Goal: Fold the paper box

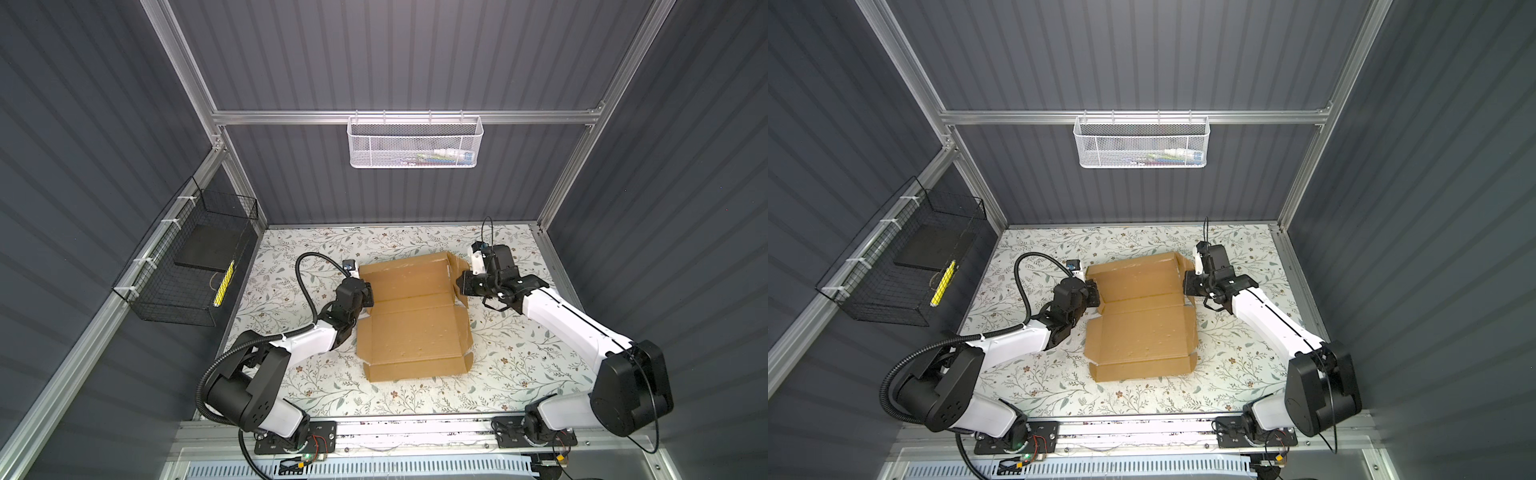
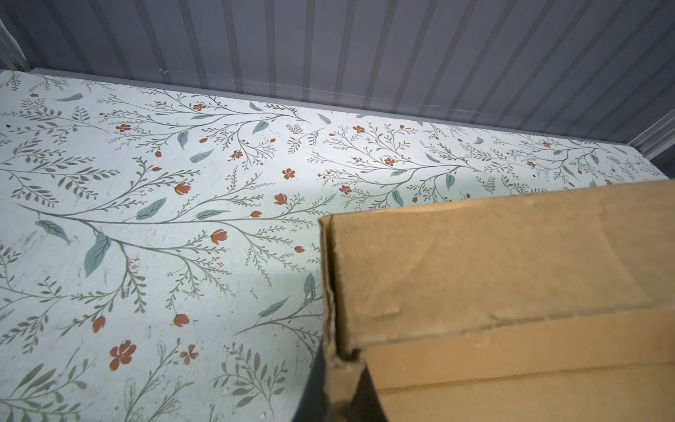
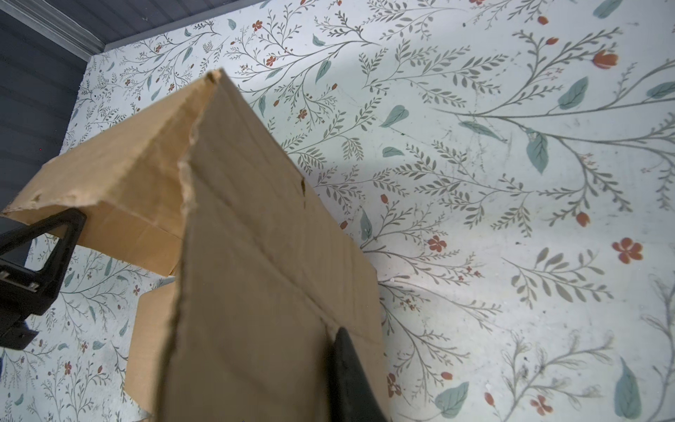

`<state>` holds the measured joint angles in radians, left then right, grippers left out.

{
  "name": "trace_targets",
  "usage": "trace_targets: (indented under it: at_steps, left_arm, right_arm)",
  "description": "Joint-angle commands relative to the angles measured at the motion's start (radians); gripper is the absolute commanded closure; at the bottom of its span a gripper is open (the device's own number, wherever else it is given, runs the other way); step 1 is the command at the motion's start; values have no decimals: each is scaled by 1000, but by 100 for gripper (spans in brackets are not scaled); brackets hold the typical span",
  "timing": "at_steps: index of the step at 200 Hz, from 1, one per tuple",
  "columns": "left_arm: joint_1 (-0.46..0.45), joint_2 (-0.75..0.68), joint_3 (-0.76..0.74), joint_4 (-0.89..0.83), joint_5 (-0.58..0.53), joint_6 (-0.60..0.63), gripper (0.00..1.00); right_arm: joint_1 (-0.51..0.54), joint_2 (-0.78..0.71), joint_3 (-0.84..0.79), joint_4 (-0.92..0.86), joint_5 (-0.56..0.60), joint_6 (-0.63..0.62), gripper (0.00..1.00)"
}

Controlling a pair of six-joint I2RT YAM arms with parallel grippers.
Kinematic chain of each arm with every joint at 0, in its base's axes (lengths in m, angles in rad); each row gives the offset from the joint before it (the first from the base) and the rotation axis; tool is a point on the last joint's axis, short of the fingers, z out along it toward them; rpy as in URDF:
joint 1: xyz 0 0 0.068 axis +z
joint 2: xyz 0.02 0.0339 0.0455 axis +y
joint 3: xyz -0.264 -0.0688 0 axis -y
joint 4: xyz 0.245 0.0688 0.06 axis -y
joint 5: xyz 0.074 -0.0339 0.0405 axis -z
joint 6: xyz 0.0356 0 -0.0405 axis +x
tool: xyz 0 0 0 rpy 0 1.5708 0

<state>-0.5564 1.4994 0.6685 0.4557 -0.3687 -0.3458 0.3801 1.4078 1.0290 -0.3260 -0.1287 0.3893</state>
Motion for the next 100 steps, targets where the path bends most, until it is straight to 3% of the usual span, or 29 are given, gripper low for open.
trace_targets:
  at_steps: [1,42,100]
  left_arm:
    - [-2,20,-6,-92,19,-9,100]
    - [-2,18,-9,-90,19,-12,100]
    - [-2,33,-12,-85,13,-12,100]
  right_arm:
    - [43,-16,-29,16,45,39,85]
    - [105,5,-130,111,144,65,85]
    - [122,-23,-320,294,192,73,85]
